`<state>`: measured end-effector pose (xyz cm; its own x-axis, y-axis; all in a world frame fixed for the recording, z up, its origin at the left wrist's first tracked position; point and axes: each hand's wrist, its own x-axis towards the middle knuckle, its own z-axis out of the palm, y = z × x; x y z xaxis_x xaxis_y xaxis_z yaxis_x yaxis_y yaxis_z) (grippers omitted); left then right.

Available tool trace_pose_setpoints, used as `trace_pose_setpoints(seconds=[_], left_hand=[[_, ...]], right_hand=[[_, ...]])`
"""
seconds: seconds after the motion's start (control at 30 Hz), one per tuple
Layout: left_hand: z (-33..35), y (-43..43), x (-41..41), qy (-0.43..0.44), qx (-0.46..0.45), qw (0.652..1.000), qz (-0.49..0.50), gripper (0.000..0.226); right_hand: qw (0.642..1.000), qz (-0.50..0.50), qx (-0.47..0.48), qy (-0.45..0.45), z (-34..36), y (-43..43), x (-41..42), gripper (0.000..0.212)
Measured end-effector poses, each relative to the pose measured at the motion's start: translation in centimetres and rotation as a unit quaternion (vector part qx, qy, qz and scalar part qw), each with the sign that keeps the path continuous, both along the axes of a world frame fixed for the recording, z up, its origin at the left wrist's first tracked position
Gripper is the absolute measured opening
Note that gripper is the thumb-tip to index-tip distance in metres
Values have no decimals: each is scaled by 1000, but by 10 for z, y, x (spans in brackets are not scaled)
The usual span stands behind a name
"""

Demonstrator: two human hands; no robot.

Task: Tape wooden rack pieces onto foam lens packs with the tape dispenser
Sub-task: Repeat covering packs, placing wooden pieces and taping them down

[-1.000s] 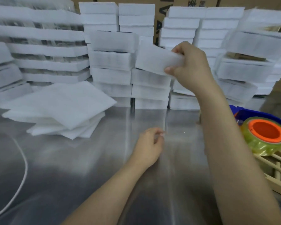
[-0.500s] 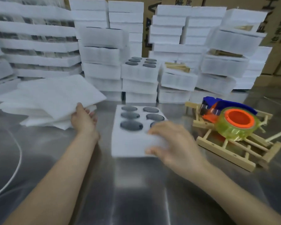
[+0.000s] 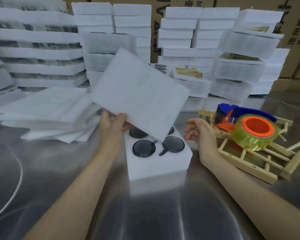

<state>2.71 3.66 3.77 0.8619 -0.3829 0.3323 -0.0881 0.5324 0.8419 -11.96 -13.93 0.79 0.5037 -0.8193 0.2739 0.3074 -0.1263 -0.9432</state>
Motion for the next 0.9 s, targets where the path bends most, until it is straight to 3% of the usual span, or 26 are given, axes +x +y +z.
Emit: trace_pose_setpoints(seconds=[0.23, 0.4, 0.6, 0.73, 0.8, 0.9], left_hand=[[5, 0, -4, -69, 62, 995, 27, 21], [10, 4, -8, -104, 68, 992, 29, 18], [15, 7, -12, -133, 77, 987, 48, 14], [15, 5, -13, -81, 80, 993, 31, 15], [13, 5, -9, -53, 122, 990, 40, 13], [7, 5, -3, -70, 235, 967, 70, 15]], right_hand=[[997, 64, -49, -2, -3, 13, -9, 40], [990, 44, -125, 41, 2, 22, -15, 15], [995, 39, -81, 33, 5, 24, -17, 11], [996, 83, -34, -5, 10, 24, -18, 21], [993, 109, 25, -34, 13, 21, -18, 24], [989, 141, 11, 36, 11, 16, -21, 24]])
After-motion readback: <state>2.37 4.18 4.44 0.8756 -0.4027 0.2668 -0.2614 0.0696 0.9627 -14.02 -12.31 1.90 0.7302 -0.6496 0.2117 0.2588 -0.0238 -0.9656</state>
